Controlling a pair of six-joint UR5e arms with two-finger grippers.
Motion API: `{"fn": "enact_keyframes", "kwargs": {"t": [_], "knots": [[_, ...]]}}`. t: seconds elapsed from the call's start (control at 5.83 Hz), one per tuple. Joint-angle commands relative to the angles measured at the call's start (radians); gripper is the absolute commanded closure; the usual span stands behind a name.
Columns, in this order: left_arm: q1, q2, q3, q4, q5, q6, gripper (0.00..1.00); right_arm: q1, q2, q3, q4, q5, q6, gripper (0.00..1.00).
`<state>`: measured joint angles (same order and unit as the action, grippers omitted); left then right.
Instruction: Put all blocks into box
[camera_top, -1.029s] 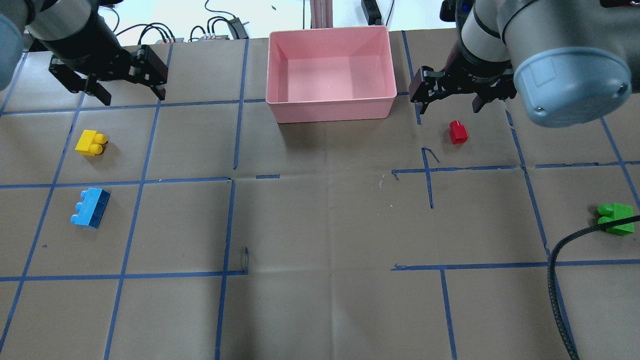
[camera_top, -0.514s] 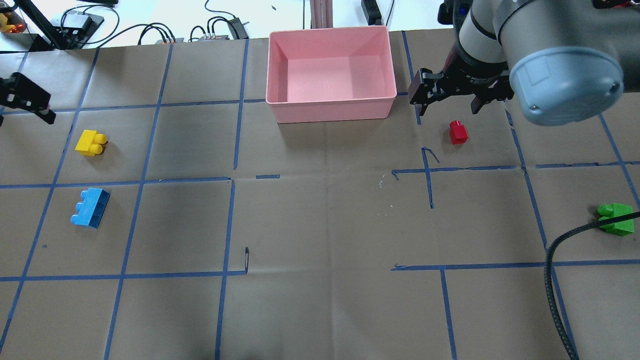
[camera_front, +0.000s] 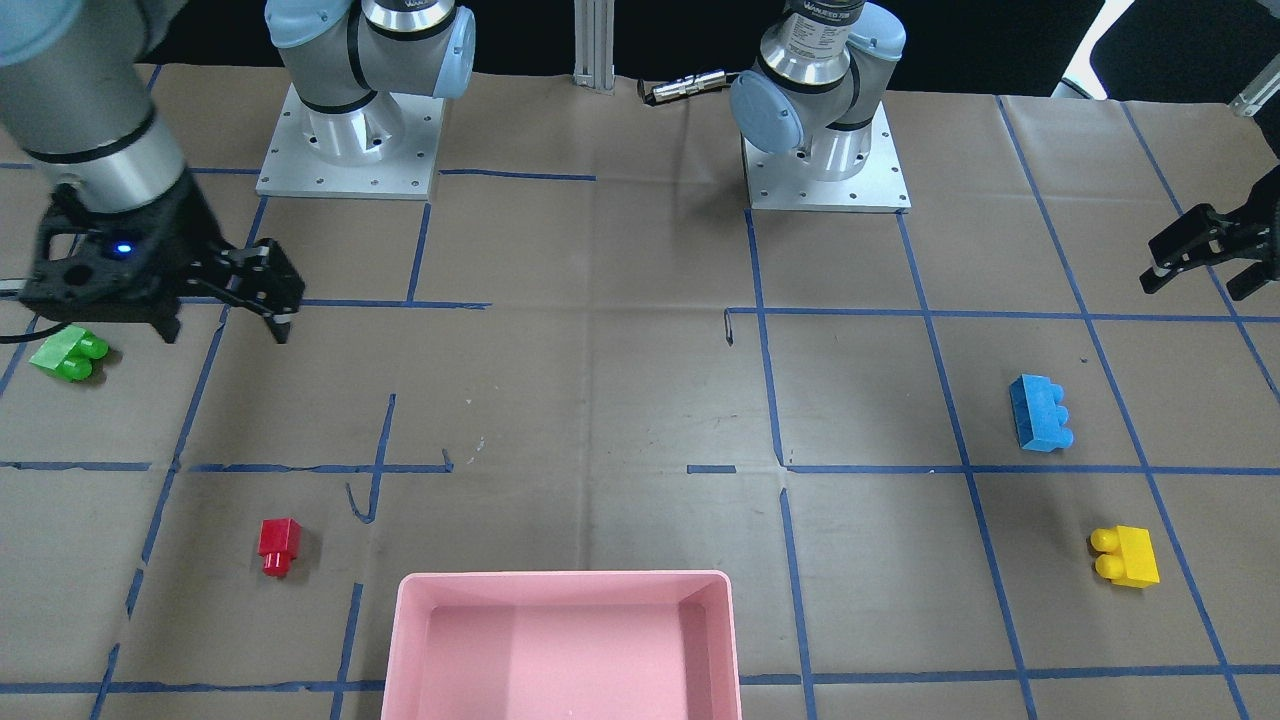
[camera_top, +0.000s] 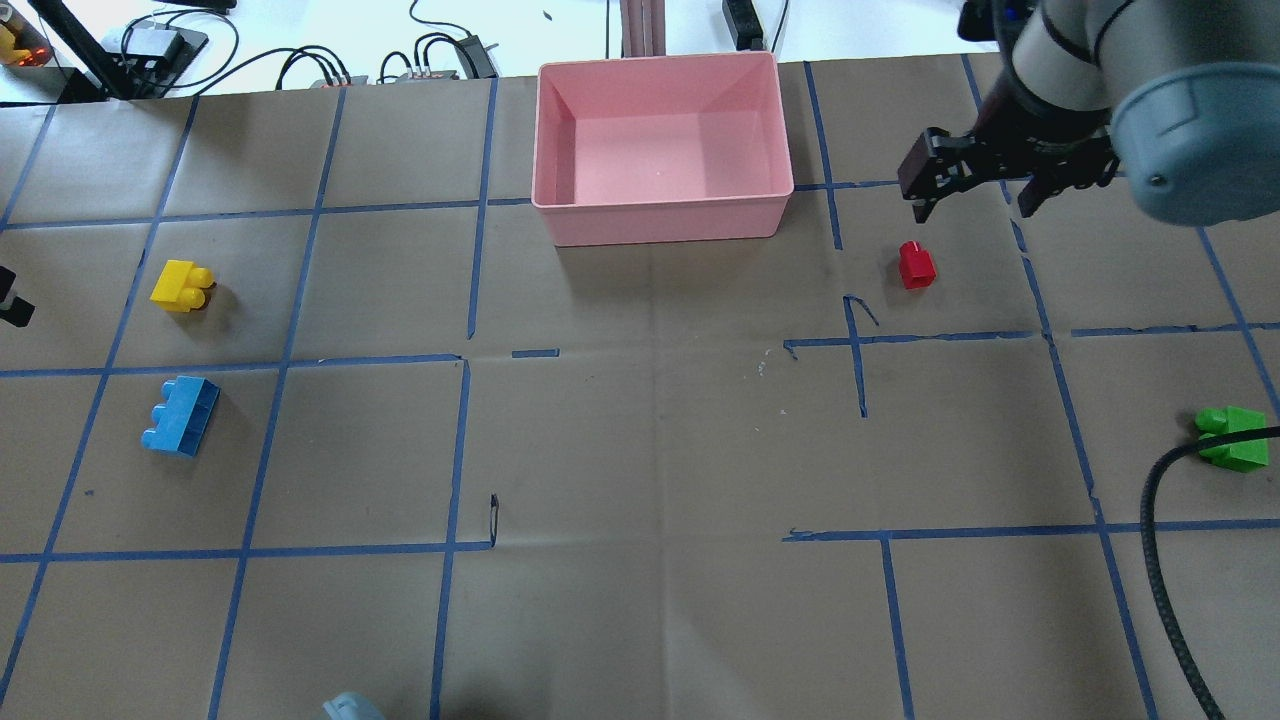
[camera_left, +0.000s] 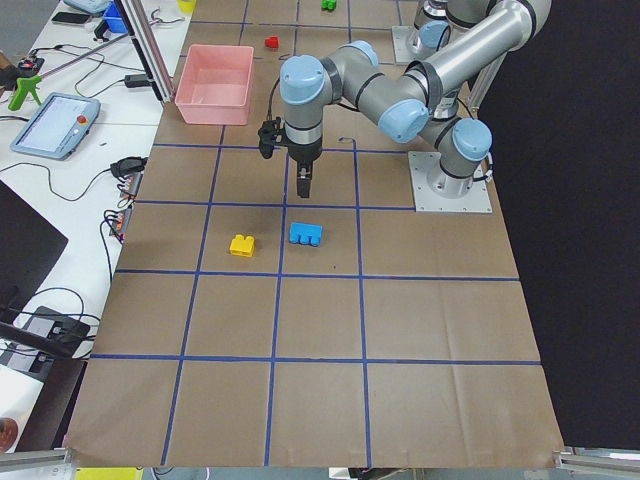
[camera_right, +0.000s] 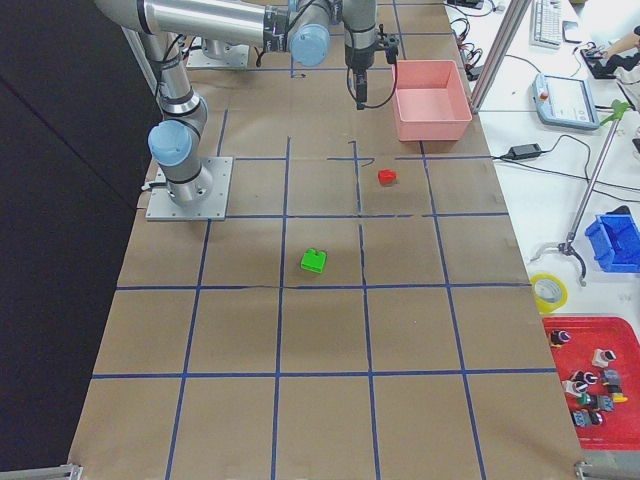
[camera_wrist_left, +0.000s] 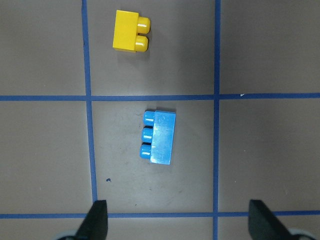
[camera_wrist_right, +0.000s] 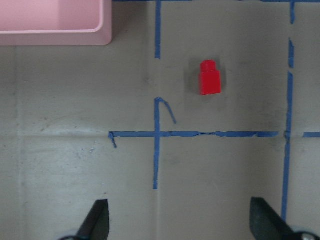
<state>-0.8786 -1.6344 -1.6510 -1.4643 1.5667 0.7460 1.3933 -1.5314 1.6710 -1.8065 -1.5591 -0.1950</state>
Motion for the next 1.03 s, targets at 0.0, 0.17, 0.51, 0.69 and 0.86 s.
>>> {"fn": "enact_keyframes", "kwargs": {"t": [0.0, 0.17, 0.51, 0.69, 0.86], "knots": [[0.003, -0.031, -0.103, 0.133, -0.004, 0.016, 0.01, -0.214, 0.008, 0.003, -0.007, 0.007, -0.29, 0.01], [0.004, -0.068, -0.177, 0.274, -0.004, 0.021, 0.0, -0.296, 0.011, 0.009, -0.005, 0.004, -0.308, 0.02], [0.0, -0.132, -0.243, 0.392, -0.02, 0.019, 0.0, -0.504, 0.048, 0.161, -0.175, 0.011, -0.375, 0.03], [-0.002, -0.175, -0.26, 0.435, -0.042, 0.022, 0.01, -0.532, 0.084, 0.235, -0.362, 0.007, -0.453, 0.01], [-0.002, -0.221, -0.263, 0.471, -0.042, 0.033, 0.01, -0.586, 0.136, 0.243, -0.378, 0.008, -0.454, 0.0]]}}
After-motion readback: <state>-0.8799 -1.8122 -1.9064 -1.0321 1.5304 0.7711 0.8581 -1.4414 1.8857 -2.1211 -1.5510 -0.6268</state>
